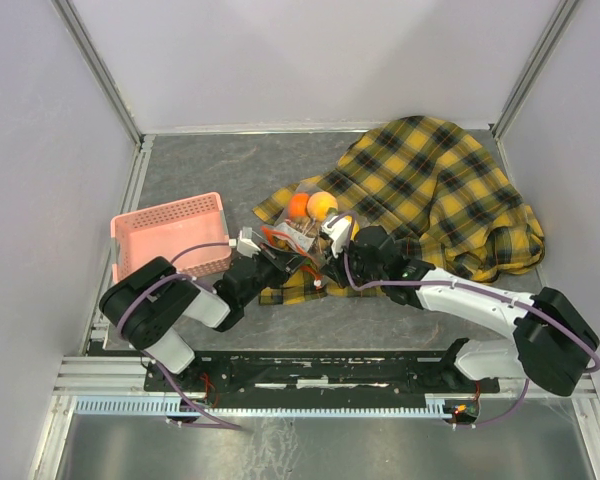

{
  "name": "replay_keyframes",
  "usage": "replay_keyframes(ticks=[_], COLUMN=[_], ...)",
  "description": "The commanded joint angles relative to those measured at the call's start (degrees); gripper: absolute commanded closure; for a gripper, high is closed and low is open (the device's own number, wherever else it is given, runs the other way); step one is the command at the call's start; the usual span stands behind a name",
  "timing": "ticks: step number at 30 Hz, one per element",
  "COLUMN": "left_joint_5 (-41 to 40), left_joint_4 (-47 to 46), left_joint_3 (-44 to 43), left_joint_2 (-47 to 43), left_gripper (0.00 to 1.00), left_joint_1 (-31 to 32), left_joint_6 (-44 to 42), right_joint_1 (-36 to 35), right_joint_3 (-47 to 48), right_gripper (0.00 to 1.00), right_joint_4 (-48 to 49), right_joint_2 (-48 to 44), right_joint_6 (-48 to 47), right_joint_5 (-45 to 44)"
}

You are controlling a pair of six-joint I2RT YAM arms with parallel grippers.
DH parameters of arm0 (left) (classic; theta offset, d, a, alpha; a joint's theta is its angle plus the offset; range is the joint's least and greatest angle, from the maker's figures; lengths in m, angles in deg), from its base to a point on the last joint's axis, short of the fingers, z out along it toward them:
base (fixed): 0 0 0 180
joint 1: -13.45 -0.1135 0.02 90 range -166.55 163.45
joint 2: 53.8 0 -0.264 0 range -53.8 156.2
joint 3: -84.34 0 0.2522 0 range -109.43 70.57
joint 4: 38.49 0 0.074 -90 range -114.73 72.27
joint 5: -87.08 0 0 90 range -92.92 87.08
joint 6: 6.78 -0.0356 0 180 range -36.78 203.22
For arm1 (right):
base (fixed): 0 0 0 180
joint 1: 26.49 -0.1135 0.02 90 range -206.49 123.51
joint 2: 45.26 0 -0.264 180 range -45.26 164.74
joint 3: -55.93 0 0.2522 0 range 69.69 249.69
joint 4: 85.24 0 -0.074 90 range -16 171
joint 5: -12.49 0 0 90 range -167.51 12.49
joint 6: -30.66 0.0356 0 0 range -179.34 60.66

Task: Open the zip-top bag and remove the fake food
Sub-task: Pick up the fake fruit from the zipper food storage bag.

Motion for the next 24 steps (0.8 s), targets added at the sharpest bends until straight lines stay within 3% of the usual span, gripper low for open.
replay_keyframes(ticks=[1, 16, 24], left_joint_5=[-0.9, -0.5, -0.4], left_joint_4=[-6.2, -6.0, -3.5], left_joint_3=[-2.4, 0.6, 0.5], left_joint_2=[1.4, -2.6, -2.4], left_gripper=[0.97, 0.97, 0.97], left_joint_1=[-0.7, -1.3, -1.2], left_joint_6=[2.5, 2.8, 1.1], right_joint_1=[-0.4, -0.4, -0.3], right_joint_3=[1.0, 0.2, -2.3], right_gripper=[0.98, 0.98, 0.98], right_joint_4=[0.8, -0.9, 4.3], right_joint_2=[1.2, -0.9, -2.8], right_joint_6=[-0.3, -1.2, -1.4], right_joint_5=[1.2, -3.6, 6.2])
